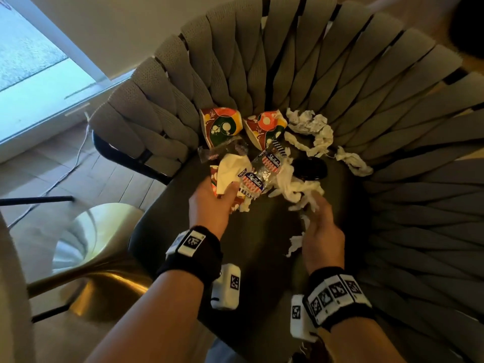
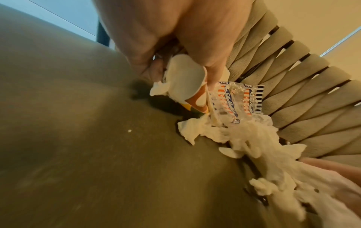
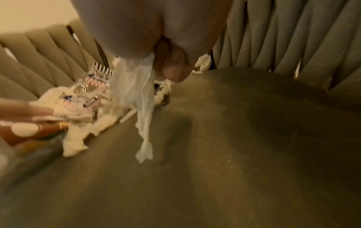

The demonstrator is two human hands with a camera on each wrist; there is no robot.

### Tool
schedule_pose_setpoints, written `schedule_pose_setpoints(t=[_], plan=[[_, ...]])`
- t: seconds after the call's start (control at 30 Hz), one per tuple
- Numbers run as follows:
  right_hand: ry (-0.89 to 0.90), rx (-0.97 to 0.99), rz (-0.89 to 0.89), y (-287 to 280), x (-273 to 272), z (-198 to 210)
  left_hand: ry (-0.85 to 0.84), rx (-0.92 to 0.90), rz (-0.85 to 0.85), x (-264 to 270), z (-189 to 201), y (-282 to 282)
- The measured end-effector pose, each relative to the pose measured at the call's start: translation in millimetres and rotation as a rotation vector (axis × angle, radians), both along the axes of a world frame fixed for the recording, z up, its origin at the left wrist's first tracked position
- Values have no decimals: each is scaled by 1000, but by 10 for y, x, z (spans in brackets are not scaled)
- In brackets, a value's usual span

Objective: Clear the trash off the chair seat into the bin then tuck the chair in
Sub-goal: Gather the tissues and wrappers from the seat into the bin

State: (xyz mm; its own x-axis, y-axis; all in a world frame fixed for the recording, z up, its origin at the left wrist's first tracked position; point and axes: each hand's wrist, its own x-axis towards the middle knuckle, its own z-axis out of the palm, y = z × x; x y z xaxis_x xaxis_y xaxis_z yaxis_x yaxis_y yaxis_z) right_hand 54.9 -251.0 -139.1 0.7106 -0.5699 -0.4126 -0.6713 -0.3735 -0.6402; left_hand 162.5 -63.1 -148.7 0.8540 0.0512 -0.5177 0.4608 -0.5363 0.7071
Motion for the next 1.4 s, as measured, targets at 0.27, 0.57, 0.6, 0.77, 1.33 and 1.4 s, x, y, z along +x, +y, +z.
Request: schedule_pose_setpoints(t=[0.27, 0.57, 0.6, 0.77, 1.33, 1.4], plan=[[-301, 7, -142, 96, -447, 509, 0, -94, 136, -898, 508, 42], [-320, -174, 114, 45, -1466, 1049, 36, -185, 122, -2491, 1049, 78], [-338, -178, 143, 40, -1624, 1109, 45, -193, 104, -2727, 1082, 88], [-201, -162, 340, 6, -2552, 1173, 214, -145, 3, -3922, 1077, 112], [555, 195, 331, 191, -3755, -2008, 551, 102, -186, -4759, -1839, -217], [523, 173, 357, 137, -3767, -2028, 550, 59, -219, -4743, -1850, -190]])
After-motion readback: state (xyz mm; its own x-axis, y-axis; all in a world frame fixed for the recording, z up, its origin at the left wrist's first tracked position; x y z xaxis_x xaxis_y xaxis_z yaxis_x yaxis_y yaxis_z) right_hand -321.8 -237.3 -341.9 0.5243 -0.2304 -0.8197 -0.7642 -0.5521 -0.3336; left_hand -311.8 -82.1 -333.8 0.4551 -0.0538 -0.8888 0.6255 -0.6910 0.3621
